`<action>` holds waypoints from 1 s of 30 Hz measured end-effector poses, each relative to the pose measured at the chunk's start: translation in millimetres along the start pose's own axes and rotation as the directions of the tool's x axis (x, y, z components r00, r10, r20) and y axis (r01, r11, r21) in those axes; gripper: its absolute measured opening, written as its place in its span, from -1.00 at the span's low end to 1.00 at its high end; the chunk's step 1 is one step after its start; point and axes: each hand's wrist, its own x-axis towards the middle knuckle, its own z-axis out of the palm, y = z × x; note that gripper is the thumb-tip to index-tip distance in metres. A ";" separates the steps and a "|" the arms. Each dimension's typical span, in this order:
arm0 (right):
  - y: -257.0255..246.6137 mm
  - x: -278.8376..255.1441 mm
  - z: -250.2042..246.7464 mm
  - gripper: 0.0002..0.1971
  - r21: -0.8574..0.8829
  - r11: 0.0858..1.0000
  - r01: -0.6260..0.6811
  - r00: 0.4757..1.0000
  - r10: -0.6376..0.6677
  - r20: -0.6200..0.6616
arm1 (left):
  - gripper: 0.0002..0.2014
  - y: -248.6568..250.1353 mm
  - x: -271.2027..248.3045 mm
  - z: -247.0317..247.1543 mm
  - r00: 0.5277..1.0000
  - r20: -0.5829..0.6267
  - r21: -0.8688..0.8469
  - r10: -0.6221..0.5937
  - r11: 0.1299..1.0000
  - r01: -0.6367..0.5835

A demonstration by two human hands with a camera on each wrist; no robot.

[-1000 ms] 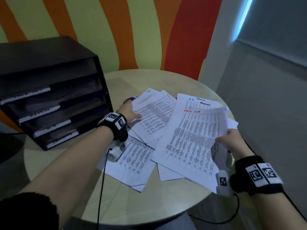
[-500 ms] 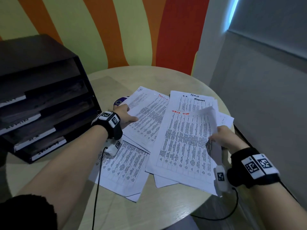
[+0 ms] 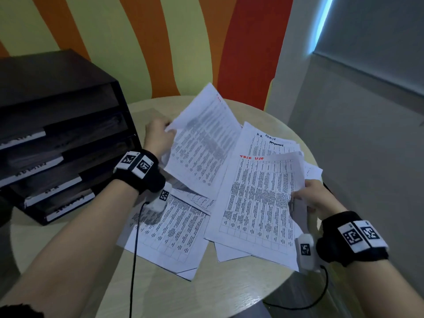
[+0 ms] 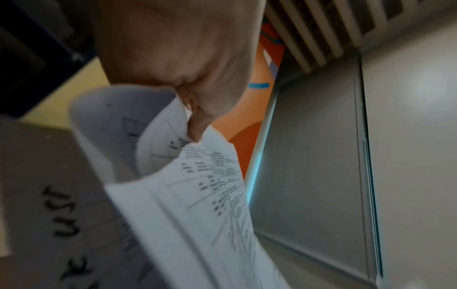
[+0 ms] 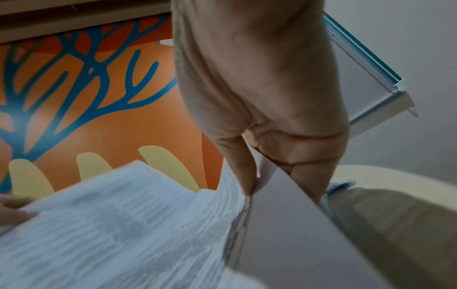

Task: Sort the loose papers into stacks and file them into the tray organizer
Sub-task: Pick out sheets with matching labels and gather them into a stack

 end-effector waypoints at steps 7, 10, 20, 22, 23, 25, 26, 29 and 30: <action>-14.9 -12.4 2.6 -0.77 0.336 0.929 0.155 0.972 -0.084 -0.218 | -0.84 42.8 -26.2 -60.9 0.979 -0.122 -0.365 0.165 0.909 -0.199; -24.7 -16.7 6.0 -0.77 0.442 0.853 0.277 0.938 -0.141 -0.316 | -0.82 47.5 -35.1 -65.8 0.991 -0.078 -0.438 0.113 0.889 -0.136; -75.4 -57.9 24.9 -0.71 0.698 0.618 0.362 0.907 -0.406 -0.110 | -0.79 41.4 -54.2 -14.2 0.980 0.147 -0.307 -0.134 0.936 0.174; -74.8 -60.7 28.6 -0.69 0.754 0.582 0.306 0.910 -0.410 -0.052 | -0.78 38.8 -59.6 -4.1 0.976 0.158 -0.238 -0.148 0.954 0.183; -74.5 -61.9 29.7 -0.68 0.782 0.558 0.276 0.909 -0.415 -0.024 | -0.78 36.8 -63.0 0.7 0.971 0.173 -0.206 -0.165 0.958 0.199; -73.0 -59.4 29.5 -0.65 0.827 0.526 0.198 0.921 -0.388 0.026 | -0.73 30.3 -67.9 12.6 0.954 0.238 -0.190 -0.184 0.954 0.231; -71.4 -57.4 29.0 -0.63 0.826 0.540 0.166 0.939 -0.343 0.036 | -0.72 28.8 -71.5 18.0 0.949 0.257 -0.191 -0.183 0.953 0.236; -64.6 -47.1 34.5 -0.42 0.727 0.679 0.100 0.961 -0.257 0.107 | -0.84 23.7 -81.2 29.3 0.899 0.325 -0.214 -0.293 0.903 0.372; -57.7 -41.4 37.6 -0.21 0.629 0.774 0.069 0.969 -0.202 0.143 | -0.71 19.5 -83.8 33.0 0.866 0.381 -0.206 -0.324 0.883 0.421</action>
